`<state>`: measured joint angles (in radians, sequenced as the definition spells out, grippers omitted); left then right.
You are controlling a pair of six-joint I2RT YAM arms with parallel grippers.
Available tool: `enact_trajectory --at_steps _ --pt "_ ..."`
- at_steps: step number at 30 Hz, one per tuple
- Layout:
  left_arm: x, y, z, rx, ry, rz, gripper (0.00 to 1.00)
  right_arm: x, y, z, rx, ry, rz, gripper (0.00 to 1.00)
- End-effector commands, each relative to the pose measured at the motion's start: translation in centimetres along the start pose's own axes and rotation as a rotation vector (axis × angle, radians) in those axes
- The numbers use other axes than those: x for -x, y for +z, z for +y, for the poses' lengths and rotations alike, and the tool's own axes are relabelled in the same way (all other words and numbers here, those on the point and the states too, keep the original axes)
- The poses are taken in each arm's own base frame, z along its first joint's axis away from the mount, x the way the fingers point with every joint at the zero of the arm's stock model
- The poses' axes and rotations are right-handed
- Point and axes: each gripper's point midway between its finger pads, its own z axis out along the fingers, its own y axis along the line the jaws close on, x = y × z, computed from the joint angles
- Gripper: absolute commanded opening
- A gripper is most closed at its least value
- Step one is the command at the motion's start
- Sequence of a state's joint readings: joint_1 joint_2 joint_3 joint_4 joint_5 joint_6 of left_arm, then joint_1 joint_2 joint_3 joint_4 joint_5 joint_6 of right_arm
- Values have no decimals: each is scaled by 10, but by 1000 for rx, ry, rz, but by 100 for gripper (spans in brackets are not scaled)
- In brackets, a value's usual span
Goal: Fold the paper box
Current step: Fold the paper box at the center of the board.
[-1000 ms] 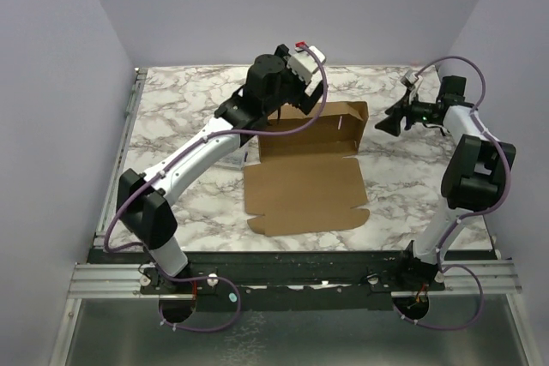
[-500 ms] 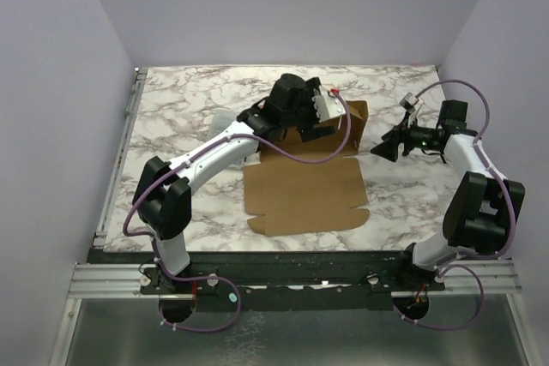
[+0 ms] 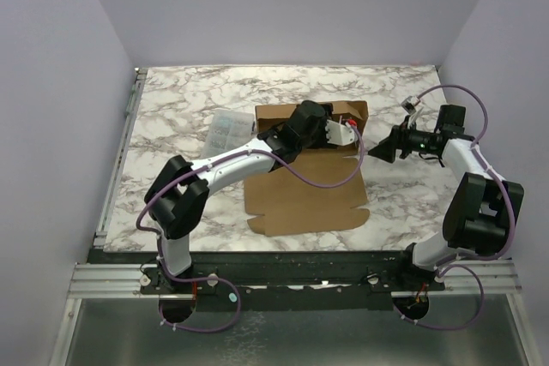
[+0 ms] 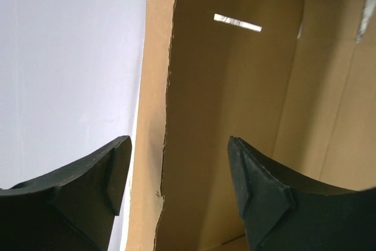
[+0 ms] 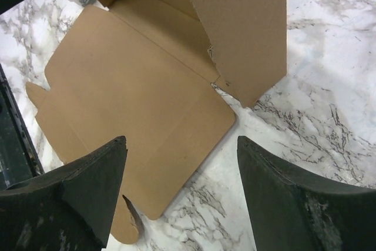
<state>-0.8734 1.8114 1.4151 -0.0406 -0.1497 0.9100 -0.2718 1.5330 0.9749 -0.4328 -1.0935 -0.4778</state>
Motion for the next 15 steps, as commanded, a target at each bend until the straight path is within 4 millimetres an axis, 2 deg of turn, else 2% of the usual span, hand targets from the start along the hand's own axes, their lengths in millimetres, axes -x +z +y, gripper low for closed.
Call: enact_trajectory --at_steps 1,4,7,9,10,15 --pt "-16 11 9 92 4 84 68 6 0 10 35 28 -36 79" --pt "-22 14 10 121 -11 108 58 5 1 11 40 41 -40 79" --pt "-22 15 14 146 -28 115 32 5 1 12 43 58 -48 79" --pt "-21 14 19 166 -48 118 18 6 2 14 57 65 -57 79" --pt "-21 13 21 175 -57 122 14 6 2 16 68 74 -62 79" --pt "-17 0 32 220 -119 121 8 9 4 24 114 128 -94 79"
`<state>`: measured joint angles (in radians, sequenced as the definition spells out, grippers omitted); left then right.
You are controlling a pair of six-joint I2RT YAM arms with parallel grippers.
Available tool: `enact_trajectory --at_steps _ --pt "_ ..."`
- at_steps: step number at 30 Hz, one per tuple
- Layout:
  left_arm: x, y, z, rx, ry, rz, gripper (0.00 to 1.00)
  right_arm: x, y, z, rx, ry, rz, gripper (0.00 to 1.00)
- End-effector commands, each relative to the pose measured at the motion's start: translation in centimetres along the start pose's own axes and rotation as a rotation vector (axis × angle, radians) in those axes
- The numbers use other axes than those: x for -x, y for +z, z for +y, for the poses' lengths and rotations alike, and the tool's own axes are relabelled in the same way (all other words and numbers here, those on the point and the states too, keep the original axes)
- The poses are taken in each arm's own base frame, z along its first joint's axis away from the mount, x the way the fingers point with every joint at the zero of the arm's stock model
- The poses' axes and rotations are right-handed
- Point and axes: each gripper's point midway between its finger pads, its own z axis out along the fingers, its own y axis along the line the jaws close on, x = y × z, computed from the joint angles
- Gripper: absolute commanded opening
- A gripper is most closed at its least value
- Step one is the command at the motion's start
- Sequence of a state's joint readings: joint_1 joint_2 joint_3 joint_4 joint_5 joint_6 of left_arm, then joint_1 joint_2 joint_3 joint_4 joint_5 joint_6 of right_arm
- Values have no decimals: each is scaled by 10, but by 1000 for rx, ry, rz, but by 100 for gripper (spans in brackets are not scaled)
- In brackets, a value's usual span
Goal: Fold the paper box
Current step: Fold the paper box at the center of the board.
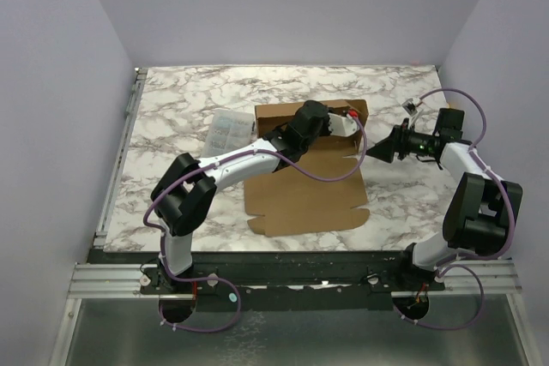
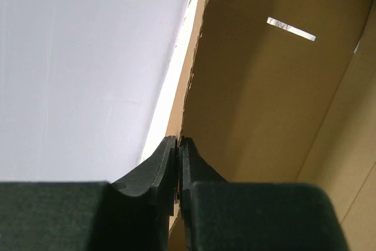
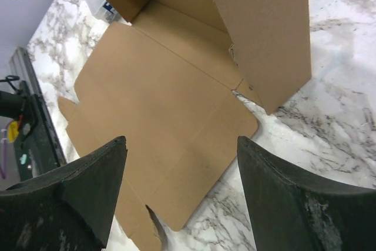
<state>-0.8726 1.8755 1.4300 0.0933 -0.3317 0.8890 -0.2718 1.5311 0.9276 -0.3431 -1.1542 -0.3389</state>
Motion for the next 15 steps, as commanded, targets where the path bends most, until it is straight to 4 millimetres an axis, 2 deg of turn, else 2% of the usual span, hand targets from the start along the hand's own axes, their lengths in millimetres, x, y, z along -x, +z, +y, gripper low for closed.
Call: enact_trajectory --at_steps 1,5,10,15 --pt "-2 -13 12 48 -91 38 8 8 1 18 84 44 -59 79" --pt "-5 -18 17 75 -134 61 6 5 4 17 85 130 -86 79" --pt "-17 -15 12 95 -159 126 6 -2 10 8 50 250 -100 78" --pt "-16 -14 15 106 -210 144 6 -6 25 12 20 271 -88 77"
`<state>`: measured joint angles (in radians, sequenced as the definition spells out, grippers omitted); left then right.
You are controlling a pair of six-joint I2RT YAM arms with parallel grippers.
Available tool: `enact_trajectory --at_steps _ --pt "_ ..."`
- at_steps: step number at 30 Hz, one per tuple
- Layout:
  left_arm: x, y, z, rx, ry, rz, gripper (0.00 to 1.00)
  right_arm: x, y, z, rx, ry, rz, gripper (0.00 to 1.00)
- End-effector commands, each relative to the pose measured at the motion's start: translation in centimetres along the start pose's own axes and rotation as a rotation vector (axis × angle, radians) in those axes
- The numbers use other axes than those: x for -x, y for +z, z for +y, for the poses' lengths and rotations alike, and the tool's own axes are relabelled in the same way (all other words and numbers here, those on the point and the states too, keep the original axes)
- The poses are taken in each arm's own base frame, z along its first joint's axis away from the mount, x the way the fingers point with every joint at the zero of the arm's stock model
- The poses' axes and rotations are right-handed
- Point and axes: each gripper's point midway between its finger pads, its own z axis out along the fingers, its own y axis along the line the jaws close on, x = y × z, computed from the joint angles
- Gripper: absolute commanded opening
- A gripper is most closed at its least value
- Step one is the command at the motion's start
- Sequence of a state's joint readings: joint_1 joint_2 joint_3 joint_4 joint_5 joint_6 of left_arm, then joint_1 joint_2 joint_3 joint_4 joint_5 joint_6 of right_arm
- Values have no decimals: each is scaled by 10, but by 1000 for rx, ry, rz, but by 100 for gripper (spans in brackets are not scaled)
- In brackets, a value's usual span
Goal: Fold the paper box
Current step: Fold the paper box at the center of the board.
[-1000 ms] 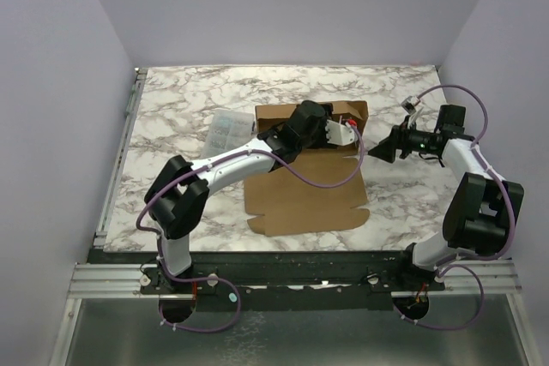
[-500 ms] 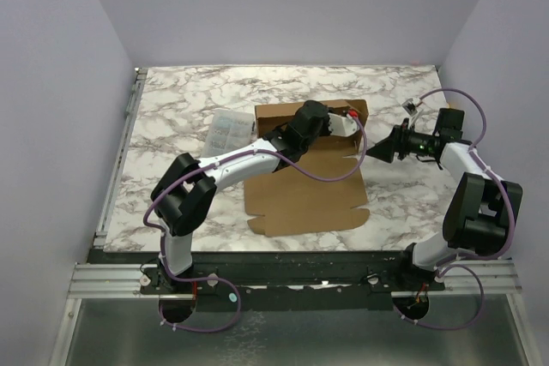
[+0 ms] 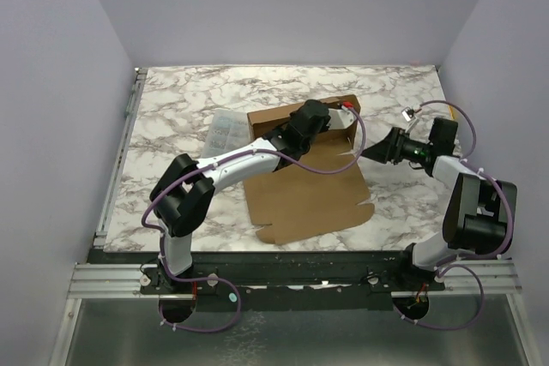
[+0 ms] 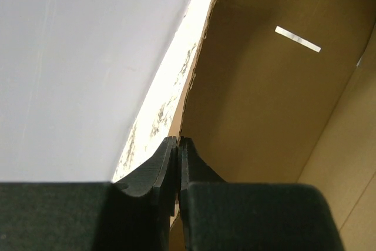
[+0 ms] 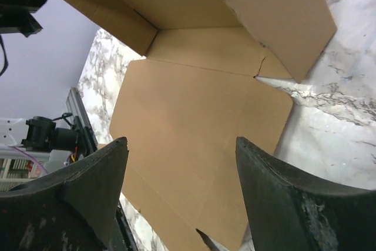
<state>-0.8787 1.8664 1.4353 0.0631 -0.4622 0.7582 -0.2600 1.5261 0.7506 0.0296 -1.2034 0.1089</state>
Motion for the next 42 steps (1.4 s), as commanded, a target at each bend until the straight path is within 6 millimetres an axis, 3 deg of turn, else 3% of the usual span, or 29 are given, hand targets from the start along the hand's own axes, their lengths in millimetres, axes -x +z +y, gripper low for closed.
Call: enact_trajectory --at_steps 1,5,10,15,19,24,33,42 --pt "2 -5 10 35 -103 40 6 5 19 3 -39 2 -9 77" --pt "0 -7 10 29 -109 63 6 -1 42 -2 -139 -8 17 77" --pt "-1 -10 14 35 -139 70 6 7 52 -18 -245 28 -36 76" --pt "0 -10 16 43 -155 72 6 16 83 -14 -254 -87 -45 76" --pt "-1 -7 14 40 -168 75 5 8 104 -12 -272 -144 -25 76" --pt "0 -8 14 35 -190 69 5 18 101 -39 -412 -178 -86 78" --pt "2 -13 23 42 -276 51 5 20 103 -50 -438 -175 -138 79" --pt "2 -7 11 8 -298 48 5 20 102 -70 -519 -159 -145 84"
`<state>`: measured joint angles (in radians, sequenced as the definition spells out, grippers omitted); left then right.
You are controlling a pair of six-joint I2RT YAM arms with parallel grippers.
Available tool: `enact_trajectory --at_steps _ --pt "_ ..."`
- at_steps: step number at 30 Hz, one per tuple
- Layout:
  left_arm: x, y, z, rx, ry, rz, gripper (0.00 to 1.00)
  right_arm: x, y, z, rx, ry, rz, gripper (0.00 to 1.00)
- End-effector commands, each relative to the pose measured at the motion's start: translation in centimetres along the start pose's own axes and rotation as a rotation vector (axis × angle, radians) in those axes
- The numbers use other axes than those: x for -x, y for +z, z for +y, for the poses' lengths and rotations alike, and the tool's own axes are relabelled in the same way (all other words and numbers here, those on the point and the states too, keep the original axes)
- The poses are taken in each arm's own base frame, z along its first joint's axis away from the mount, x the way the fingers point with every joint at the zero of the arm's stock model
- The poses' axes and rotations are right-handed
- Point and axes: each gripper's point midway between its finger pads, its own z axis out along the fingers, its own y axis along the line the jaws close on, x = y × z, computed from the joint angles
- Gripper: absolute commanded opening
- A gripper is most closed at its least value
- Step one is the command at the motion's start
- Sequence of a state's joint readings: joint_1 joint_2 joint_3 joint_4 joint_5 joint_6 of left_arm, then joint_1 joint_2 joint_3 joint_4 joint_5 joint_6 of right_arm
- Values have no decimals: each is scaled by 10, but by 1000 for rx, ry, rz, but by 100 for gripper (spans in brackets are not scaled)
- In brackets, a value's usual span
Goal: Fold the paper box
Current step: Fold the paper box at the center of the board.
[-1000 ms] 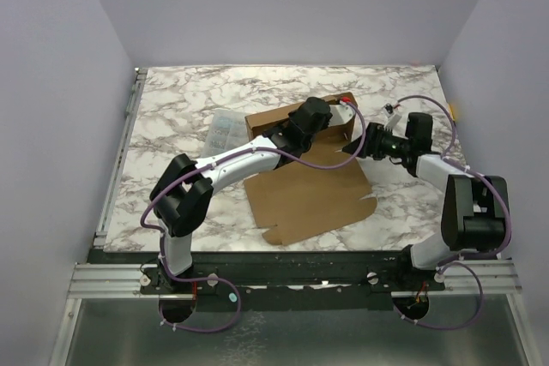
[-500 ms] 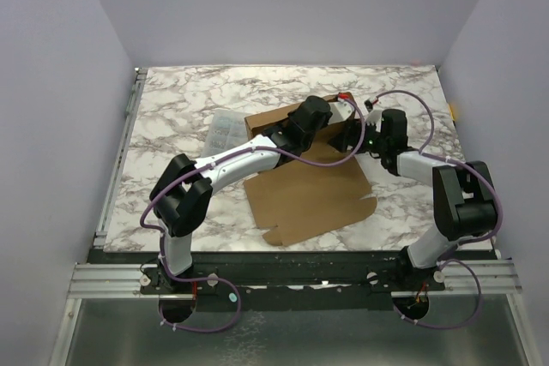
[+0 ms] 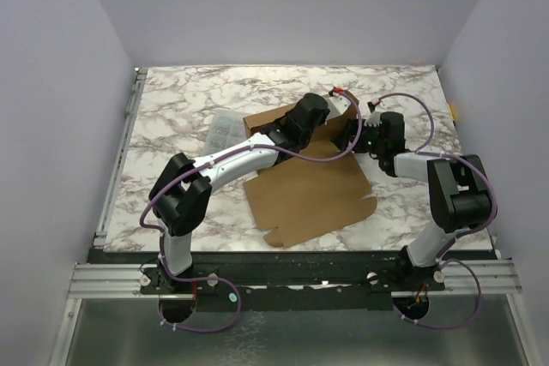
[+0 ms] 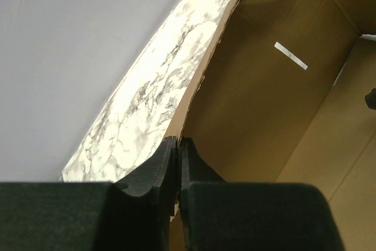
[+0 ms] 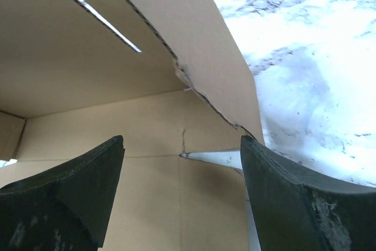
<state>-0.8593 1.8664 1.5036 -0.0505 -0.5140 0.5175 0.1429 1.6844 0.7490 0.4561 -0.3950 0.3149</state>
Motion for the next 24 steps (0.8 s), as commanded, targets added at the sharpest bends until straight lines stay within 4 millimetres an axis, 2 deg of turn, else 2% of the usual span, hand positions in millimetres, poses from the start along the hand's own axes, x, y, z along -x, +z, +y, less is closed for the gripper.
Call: enact_trajectory --at_steps 1,7,15,24 --pt "9 -4 -3 -31 -70 -21 4 1 7 -17 -71 -4 -18 84" --pt "10 -5 -5 -44 -78 -26 4 -16 15 -22 -69 25 29 84" --pt "6 -4 -11 -62 -76 -21 4 -19 22 -21 -37 15 34 83" --pt "4 -4 -18 -86 -86 -19 4 -9 13 14 128 21 -4 76"
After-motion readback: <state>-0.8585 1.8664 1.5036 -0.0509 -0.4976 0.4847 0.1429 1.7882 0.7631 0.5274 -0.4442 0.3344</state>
